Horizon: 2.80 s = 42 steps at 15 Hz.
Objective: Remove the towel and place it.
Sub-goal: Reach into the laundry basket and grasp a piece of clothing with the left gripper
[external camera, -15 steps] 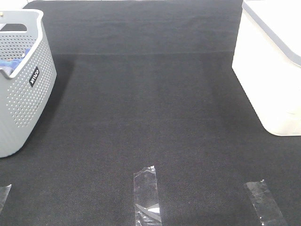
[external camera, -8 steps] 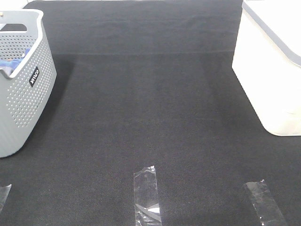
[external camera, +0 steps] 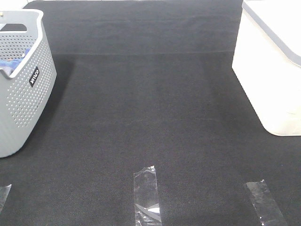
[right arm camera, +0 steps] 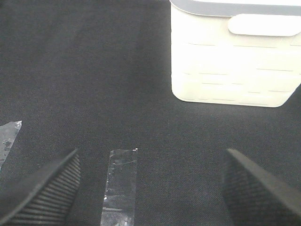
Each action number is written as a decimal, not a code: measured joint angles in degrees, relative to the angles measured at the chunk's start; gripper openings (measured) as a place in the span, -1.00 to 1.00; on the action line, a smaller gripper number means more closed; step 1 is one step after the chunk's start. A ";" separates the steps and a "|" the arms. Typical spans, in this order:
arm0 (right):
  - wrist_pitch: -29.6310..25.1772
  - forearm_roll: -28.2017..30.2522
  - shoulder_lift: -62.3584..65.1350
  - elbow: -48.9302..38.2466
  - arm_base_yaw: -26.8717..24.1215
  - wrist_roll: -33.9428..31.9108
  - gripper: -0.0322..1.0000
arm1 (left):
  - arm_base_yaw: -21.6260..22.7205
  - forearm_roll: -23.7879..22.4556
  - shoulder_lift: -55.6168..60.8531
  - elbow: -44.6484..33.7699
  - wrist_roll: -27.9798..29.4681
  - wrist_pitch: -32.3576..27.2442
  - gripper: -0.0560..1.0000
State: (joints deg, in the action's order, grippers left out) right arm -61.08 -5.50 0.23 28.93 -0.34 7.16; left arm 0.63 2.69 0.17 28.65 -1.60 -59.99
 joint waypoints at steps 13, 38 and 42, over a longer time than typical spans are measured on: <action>0.00 0.00 0.00 0.00 0.00 0.00 0.54 | 0.00 0.00 0.00 0.00 0.00 0.00 0.52; 0.00 0.00 0.00 0.00 0.00 0.00 0.54 | 0.00 -0.40 -0.06 0.97 0.11 2.12 0.52; 0.00 0.00 0.00 0.00 0.00 0.00 0.54 | 0.00 -4.87 -10.37 4.70 2.23 13.35 0.52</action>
State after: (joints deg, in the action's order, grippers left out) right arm -61.08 -5.50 0.23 28.93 -0.34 7.16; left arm 0.63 -2.18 -10.20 33.35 0.63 -46.64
